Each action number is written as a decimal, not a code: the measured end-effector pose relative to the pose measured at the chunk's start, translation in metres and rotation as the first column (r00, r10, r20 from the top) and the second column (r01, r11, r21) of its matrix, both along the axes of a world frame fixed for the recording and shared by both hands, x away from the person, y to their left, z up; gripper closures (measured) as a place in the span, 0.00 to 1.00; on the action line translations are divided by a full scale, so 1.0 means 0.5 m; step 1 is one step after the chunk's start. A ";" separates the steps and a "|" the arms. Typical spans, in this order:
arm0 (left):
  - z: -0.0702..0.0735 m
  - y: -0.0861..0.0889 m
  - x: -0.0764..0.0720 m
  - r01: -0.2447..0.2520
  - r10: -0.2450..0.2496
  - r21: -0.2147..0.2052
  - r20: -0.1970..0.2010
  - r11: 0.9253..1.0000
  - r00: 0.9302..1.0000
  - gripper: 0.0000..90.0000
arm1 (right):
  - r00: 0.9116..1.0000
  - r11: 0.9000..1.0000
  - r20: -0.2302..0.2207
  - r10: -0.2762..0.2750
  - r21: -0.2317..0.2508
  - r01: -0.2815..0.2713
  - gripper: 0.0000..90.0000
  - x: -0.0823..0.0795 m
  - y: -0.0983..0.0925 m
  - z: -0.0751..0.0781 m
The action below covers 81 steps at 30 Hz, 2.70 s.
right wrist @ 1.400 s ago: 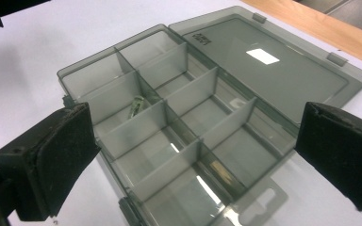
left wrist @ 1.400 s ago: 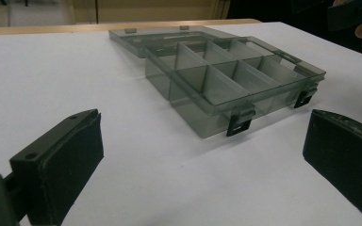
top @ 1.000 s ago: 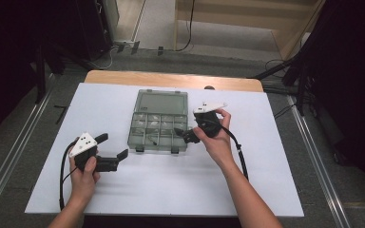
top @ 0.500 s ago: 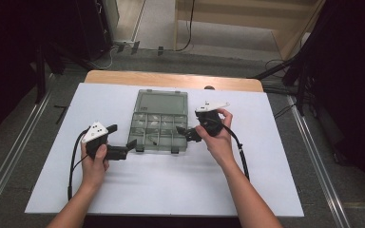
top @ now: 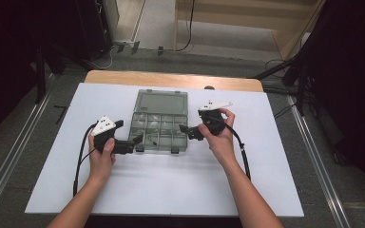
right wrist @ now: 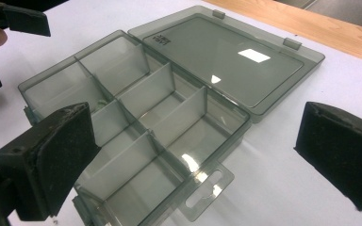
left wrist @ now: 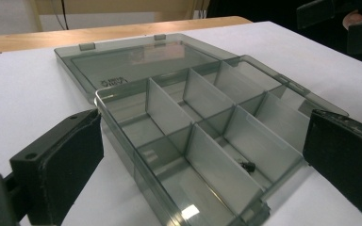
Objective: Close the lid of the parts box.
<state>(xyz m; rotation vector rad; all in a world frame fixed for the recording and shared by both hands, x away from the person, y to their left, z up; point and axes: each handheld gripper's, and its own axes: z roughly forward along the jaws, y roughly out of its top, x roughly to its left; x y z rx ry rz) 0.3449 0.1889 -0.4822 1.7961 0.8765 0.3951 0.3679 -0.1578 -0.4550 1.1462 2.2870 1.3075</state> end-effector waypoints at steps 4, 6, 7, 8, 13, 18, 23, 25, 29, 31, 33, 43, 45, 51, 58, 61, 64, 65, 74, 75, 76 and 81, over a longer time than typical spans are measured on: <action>0.007 -0.006 0.017 -0.001 0.001 0.002 -0.002 1.000 1.000 0.00 | 1.000 1.000 -0.002 -0.012 0.017 0.012 0.00 0.004 -0.007 -0.003; 0.009 -0.009 0.024 -0.001 0.001 0.008 -0.004 1.000 1.000 0.00 | 1.000 1.000 -0.004 -0.015 0.025 0.015 0.00 0.006 -0.009 -0.006; 0.009 -0.011 0.026 -0.003 0.003 0.006 -0.004 1.000 1.000 0.00 | 1.000 0.999 -0.004 -0.019 0.028 0.019 0.00 0.008 -0.011 -0.007; 0.010 -0.012 0.030 0.000 0.000 0.009 -0.005 1.000 1.000 0.00 | 1.000 0.999 -0.006 -0.020 0.030 0.020 0.00 0.009 -0.012 -0.008; 0.008 -0.023 0.045 0.005 -0.005 0.021 0.005 1.000 1.000 0.00 | 0.999 0.998 -0.015 -0.037 0.050 0.038 0.00 0.015 -0.018 -0.013; 0.009 -0.035 0.057 0.007 -0.007 0.022 0.004 1.000 1.000 0.00 | 0.999 0.997 -0.014 -0.046 0.059 0.047 0.00 0.020 -0.021 -0.016; 0.011 -0.044 0.073 0.008 -0.008 0.017 -0.003 1.000 1.000 0.00 | 0.998 0.996 -0.018 -0.058 0.062 0.059 0.00 0.024 -0.025 -0.019; 0.011 -0.045 0.081 0.011 -0.011 0.004 -0.021 1.000 1.000 0.00 | 0.998 0.996 -0.016 -0.060 0.068 0.061 0.00 0.026 -0.028 -0.020; 0.009 -0.047 0.102 0.011 -0.011 -0.002 -0.046 1.000 0.999 0.00 | 0.998 0.995 -0.024 -0.062 0.078 0.064 0.00 0.032 -0.031 -0.025; 0.009 -0.047 0.110 0.005 -0.006 -0.007 -0.051 1.000 0.999 0.00 | 0.997 0.995 -0.026 -0.067 0.075 0.069 0.00 0.035 -0.032 -0.029; 0.009 -0.049 0.117 0.007 -0.007 0.002 -0.051 1.000 0.999 0.00 | 0.997 0.995 -0.029 -0.070 0.074 0.072 0.00 0.038 -0.033 -0.032; 0.006 -0.055 0.144 -0.010 0.010 -0.006 -0.066 1.000 0.998 0.00 | 0.994 0.989 -0.049 -0.099 0.107 0.104 0.00 0.059 -0.040 -0.048; 0.005 -0.054 0.151 -0.014 0.013 -0.005 -0.070 1.000 0.997 0.00 | 0.993 0.987 -0.056 -0.106 0.117 0.112 0.00 0.063 -0.042 -0.049; -0.002 -0.056 0.173 -0.027 0.027 -0.004 -0.083 1.000 0.996 0.00 | 0.992 0.983 -0.055 -0.112 0.143 0.119 0.00 0.074 -0.043 -0.057; -0.012 -0.052 0.195 -0.043 0.042 -0.006 -0.103 0.999 0.994 0.00 | 0.988 0.977 -0.073 -0.133 0.158 0.143 0.00 0.090 -0.043 -0.072; -0.016 -0.050 0.201 -0.052 0.050 -0.018 -0.116 0.998 0.992 0.00 | 0.988 0.979 -0.077 -0.132 0.146 0.142 0.00 0.099 -0.039 -0.074; -0.020 -0.049 0.206 -0.057 0.056 -0.004 -0.117 0.998 0.992 0.00 | 0.988 0.978 -0.085 -0.132 0.149 0.144 0.00 0.108 -0.035 -0.073; -0.021 -0.048 0.207 -0.060 0.059 -0.001 -0.116 0.998 0.992 0.00 | 0.988 0.978 -0.085 -0.133 0.153 0.144 0.00 0.112 -0.035 -0.073; -0.021 -0.037 0.234 -0.080 0.078 -0.006 -0.167 0.997 0.983 0.00 | 0.981 0.963 -0.136 -0.137 0.212 0.164 0.08 0.142 -0.027 -0.079; -0.020 -0.035 0.237 -0.079 0.074 -0.020 -0.175 0.997 0.982 0.00 | 0.981 0.964 -0.139 -0.138 0.209 0.165 0.08 0.145 -0.027 -0.079; -0.018 -0.034 0.240 -0.080 0.072 -0.033 -0.183 0.996 0.980 0.00 | 0.980 0.964 -0.143 -0.139 0.208 0.168 0.08 0.148 -0.025 -0.080; -0.022 -0.033 0.256 -0.071 0.063 -0.029 -0.225 0.997 0.972 0.00 | 0.975 0.959 -0.170 -0.145 0.218 0.181 0.11 0.161 -0.018 -0.088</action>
